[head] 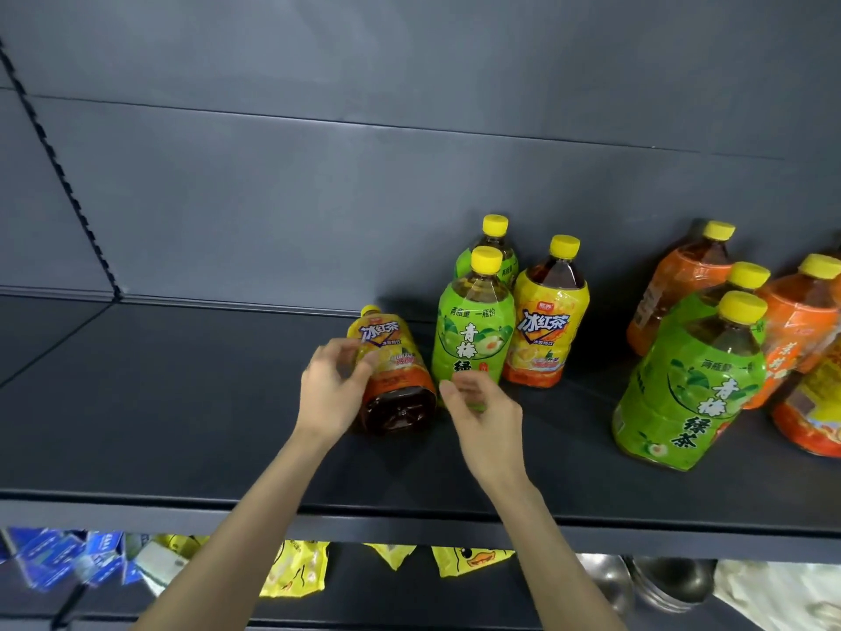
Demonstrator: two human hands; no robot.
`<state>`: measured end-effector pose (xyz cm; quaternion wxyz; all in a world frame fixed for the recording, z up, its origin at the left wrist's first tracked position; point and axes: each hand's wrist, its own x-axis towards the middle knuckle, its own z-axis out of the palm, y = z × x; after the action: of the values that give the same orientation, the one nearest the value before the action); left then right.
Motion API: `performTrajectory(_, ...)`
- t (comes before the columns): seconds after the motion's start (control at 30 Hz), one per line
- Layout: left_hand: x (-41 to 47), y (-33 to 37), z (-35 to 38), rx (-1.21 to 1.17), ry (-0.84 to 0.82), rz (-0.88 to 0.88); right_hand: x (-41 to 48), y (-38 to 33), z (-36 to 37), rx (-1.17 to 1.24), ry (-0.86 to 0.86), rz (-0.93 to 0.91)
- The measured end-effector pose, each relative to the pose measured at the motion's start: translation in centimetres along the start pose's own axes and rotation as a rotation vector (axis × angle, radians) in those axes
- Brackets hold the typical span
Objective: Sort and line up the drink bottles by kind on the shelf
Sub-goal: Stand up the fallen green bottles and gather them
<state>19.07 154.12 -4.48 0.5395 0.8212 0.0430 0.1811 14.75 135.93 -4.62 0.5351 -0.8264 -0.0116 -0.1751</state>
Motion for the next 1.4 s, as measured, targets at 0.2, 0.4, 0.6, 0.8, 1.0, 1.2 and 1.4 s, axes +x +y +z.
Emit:
performTrajectory(0.2, 1.7, 0.4, -0.4, -0.142, -0.220, -0.314, 0.1, -0.7, 3.6, -0.193, -0.069, 0.133)
performTrajectory(0.4, 5.1, -1.7, -4.1, -0.264, -0.452, -0.374, 1.3, -1.5, 8.1, -0.013, -0.181, 0.238)
performTrajectory(0.6, 7.5, -3.7, -6.6, -0.371, -0.489, -0.357, 3.1, -2.5, 11.2, 0.229, -0.251, 0.269)
performTrajectory(0.8, 8.9, -4.5, -8.0, -0.425, -0.439, -0.195, 3.5, -3.0, 12.8, 0.364, -0.261, 0.194)
performTrajectory(1.0, 10.3, -4.8, -9.2, -0.412, -0.397, 0.017, 4.6, -2.6, 13.8, 0.307, -0.262, 0.123)
performTrajectory(1.2, 10.1, -5.3, -9.6, -0.445, -0.388, 0.108, 5.5, -2.2, 14.6, 0.209, -0.281, 0.084)
performTrajectory(1.4, 9.7, -6.1, -9.5, -0.483, -0.393, 0.134, 5.5, -2.0, 14.9, 0.123, -0.269, 0.063)
